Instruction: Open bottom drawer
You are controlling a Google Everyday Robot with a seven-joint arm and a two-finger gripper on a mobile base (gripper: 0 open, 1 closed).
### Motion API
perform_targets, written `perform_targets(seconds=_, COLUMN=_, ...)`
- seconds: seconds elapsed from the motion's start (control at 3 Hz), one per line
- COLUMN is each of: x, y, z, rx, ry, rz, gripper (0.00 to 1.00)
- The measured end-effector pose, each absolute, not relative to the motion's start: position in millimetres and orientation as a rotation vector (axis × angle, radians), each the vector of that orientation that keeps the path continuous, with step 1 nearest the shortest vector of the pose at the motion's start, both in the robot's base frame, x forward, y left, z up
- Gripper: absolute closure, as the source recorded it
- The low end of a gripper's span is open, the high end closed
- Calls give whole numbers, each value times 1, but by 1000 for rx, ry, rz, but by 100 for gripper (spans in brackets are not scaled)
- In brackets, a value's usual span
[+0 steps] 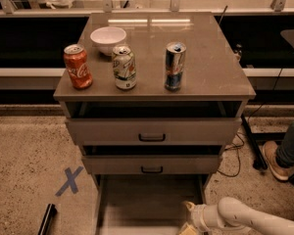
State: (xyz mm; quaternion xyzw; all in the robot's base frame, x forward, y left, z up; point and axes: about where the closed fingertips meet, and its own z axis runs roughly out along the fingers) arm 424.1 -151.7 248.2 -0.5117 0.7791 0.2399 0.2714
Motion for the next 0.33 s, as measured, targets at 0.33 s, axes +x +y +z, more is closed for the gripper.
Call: perform_targets(seconds=0.33, x=424, y=-152, z=248, rx=-1378, ry=2098, rz=647, gripper=0)
